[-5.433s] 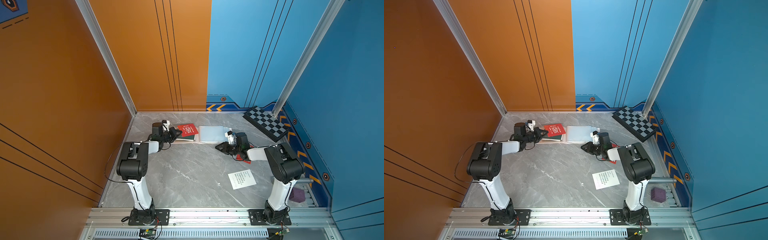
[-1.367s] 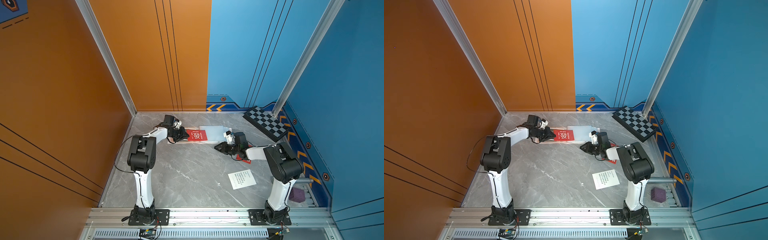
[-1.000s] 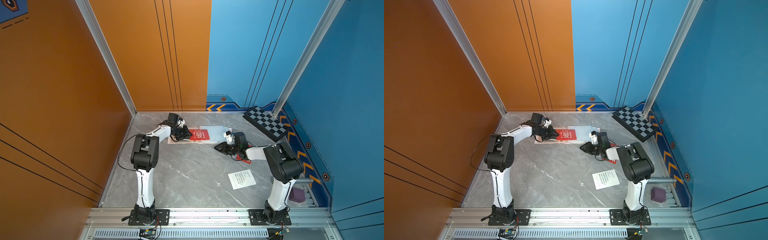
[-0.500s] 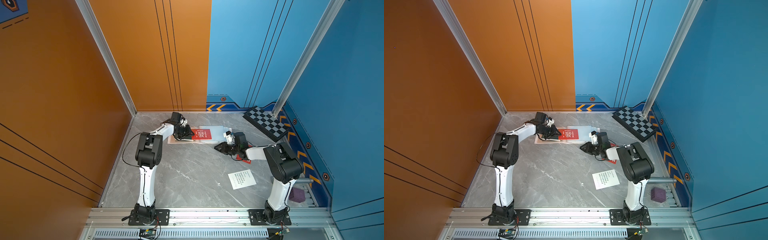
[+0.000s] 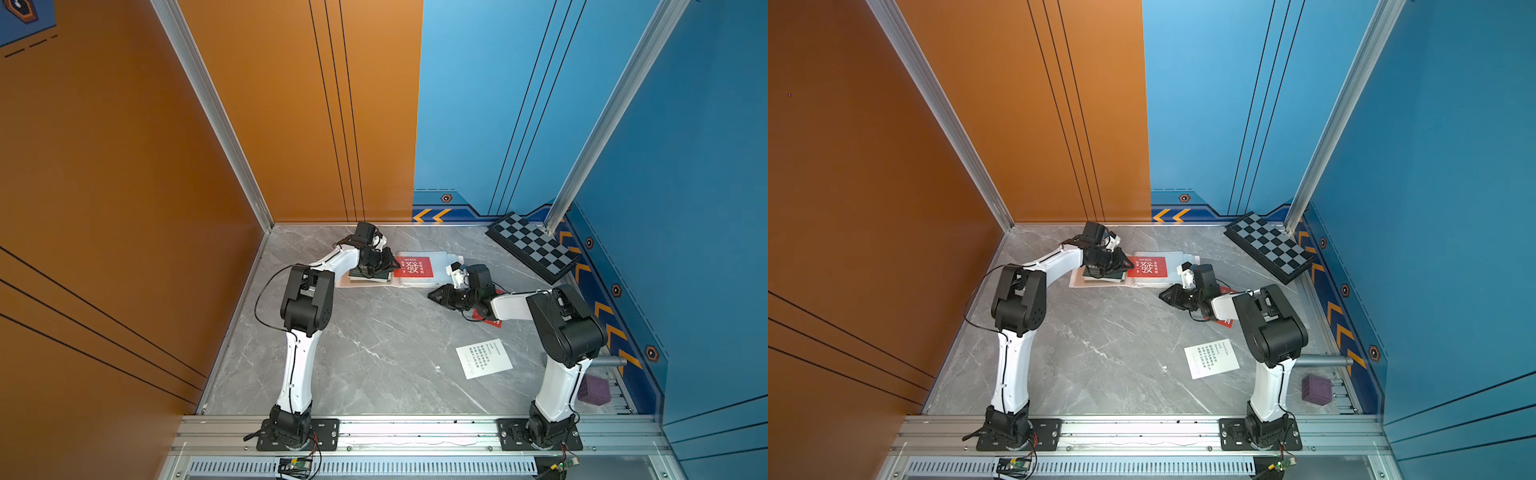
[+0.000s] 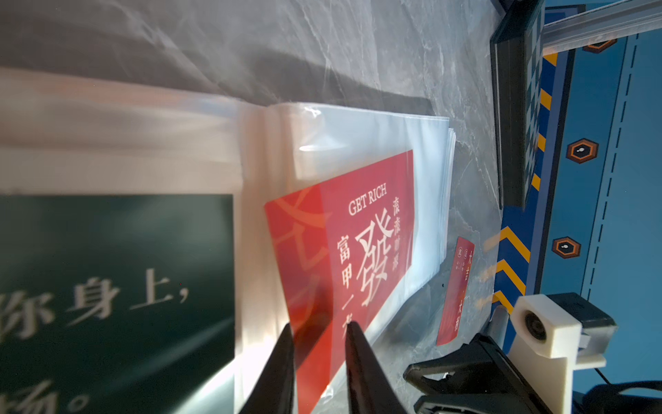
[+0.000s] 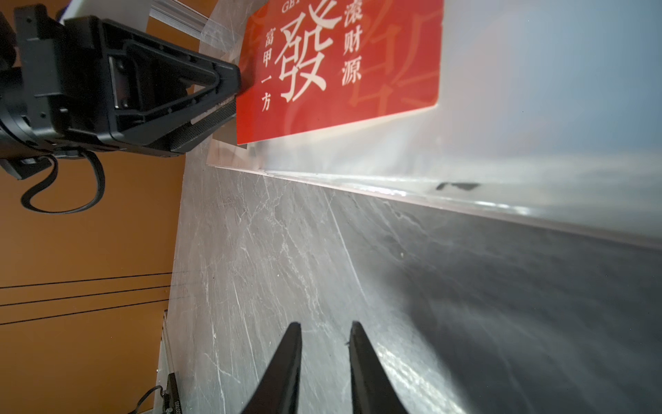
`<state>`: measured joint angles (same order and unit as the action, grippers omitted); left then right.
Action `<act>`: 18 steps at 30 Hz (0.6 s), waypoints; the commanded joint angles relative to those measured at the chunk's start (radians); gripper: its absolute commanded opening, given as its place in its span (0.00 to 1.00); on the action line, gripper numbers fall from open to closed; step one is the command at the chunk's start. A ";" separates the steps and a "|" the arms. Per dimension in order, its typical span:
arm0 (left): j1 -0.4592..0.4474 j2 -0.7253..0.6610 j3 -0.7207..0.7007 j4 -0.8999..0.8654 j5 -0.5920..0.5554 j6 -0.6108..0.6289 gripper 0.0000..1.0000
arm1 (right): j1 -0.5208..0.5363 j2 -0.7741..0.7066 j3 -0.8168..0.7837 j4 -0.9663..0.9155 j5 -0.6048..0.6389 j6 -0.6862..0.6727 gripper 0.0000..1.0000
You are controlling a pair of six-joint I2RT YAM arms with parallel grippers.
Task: Place the photos into the photo albums
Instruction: Insert the photo into the photo album.
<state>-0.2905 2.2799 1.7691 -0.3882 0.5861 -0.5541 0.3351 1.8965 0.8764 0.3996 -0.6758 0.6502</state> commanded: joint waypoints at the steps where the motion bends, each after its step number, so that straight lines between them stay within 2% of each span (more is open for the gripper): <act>1: -0.013 0.026 0.046 -0.018 -0.010 -0.016 0.24 | 0.006 0.010 0.019 -0.034 0.012 -0.023 0.26; 18: -0.054 0.122 0.169 -0.017 0.004 -0.060 0.24 | 0.007 0.010 0.026 -0.048 0.015 -0.027 0.26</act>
<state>-0.3347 2.3768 1.8954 -0.3912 0.5865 -0.6037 0.3351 1.8965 0.8783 0.3805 -0.6758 0.6498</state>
